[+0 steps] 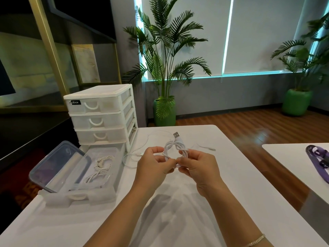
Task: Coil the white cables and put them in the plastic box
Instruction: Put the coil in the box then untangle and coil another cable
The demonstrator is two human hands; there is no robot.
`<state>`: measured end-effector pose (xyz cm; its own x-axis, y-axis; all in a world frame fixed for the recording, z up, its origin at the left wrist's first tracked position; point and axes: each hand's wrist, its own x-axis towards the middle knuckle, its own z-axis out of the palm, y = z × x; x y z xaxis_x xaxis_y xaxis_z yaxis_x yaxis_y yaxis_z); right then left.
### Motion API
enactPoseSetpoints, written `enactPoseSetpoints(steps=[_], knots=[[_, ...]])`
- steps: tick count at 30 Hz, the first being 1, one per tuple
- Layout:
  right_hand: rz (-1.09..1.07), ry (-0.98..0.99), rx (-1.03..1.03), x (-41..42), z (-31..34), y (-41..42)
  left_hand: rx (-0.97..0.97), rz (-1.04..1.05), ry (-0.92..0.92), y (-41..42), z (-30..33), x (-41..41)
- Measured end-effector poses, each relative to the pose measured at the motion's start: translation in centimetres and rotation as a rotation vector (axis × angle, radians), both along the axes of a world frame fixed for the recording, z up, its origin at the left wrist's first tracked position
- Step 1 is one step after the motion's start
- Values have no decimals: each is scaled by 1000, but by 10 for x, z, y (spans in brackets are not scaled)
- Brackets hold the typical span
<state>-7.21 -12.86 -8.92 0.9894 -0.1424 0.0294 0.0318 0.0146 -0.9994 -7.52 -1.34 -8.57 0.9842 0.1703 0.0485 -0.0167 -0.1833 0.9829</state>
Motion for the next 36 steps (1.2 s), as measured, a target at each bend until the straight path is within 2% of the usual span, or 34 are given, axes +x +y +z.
enactPoseSetpoints(steps=[6, 12, 16, 25, 36], knots=[[14, -72, -118, -2, -1, 0, -201, -6, 51, 4, 5, 1], [-49, -121, -259, -2, -3, 3, -243, 2, 96, 4, 8, 1], [-95, -137, -322, -1, -5, 4, -174, 11, 113, 5, 7, 2], [-40, -149, -323, -1, -7, 4, -125, 5, 117, 9, 9, 2], [-35, -167, -366, -4, -4, 3, -314, -36, 196, 10, 10, -1]])
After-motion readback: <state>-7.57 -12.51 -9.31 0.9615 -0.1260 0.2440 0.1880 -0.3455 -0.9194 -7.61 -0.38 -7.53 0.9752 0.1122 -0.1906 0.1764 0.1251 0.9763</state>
